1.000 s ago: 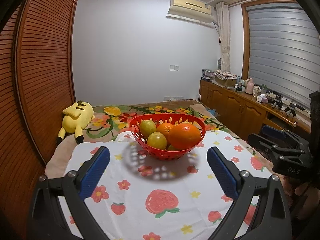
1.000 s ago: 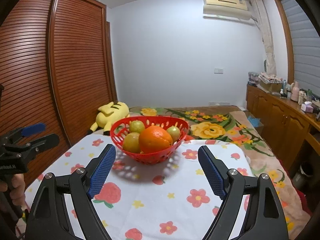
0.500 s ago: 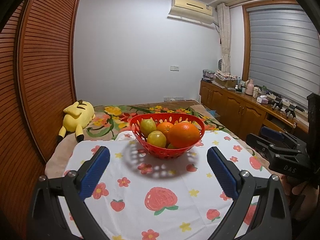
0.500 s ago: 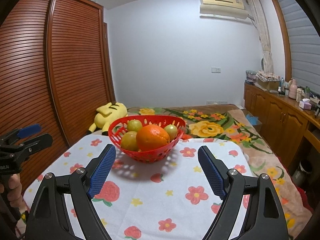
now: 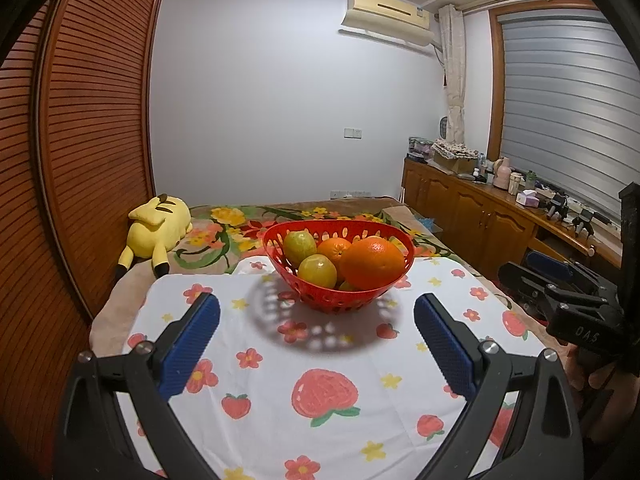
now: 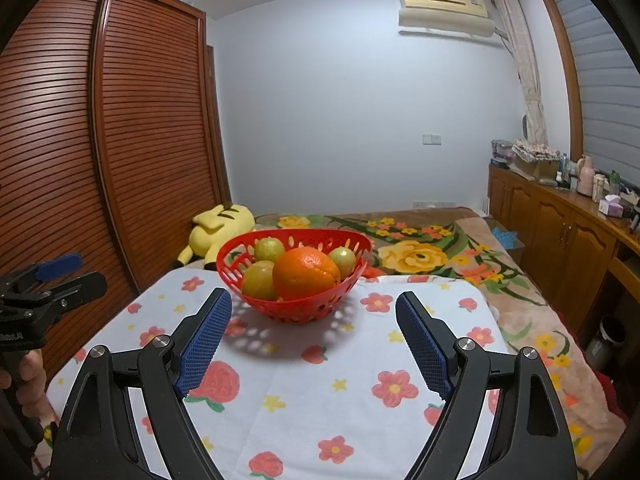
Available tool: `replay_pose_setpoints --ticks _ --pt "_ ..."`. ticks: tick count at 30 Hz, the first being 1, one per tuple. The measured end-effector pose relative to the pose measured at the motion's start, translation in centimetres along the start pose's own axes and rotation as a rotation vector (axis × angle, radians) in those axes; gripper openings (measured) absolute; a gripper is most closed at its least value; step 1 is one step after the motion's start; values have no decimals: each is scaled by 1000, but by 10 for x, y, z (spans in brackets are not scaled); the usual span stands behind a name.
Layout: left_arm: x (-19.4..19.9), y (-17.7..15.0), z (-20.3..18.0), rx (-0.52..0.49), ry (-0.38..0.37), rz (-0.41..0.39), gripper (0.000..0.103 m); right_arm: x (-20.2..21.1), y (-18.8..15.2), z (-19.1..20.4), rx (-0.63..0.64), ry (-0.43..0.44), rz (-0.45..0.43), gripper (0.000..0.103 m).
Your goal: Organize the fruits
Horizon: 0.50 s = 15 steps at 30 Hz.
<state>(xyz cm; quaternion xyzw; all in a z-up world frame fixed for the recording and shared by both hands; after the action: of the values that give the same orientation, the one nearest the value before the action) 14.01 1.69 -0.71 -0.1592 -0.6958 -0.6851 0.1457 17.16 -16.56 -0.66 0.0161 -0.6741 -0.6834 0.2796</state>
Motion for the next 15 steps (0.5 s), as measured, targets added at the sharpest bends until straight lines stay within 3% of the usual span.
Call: replay_pose_setpoints --ticks 15 --pt "0 -2 0 -3 4 -3 99 0 0 0 0 -1 -2 86"
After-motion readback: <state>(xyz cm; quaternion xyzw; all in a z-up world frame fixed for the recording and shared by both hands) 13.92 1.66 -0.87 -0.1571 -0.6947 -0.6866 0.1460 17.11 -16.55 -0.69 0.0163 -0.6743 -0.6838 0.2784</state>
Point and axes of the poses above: each gripper's, at about its wrist camera, not at the fingertips, and x roughly against the way its jaws point, z to its left, y to its top, the point moved 7 cm from there along -x, roughly the way its jaws point, and after that the axes turned 7 degrees about y, right-handed, at the moved point
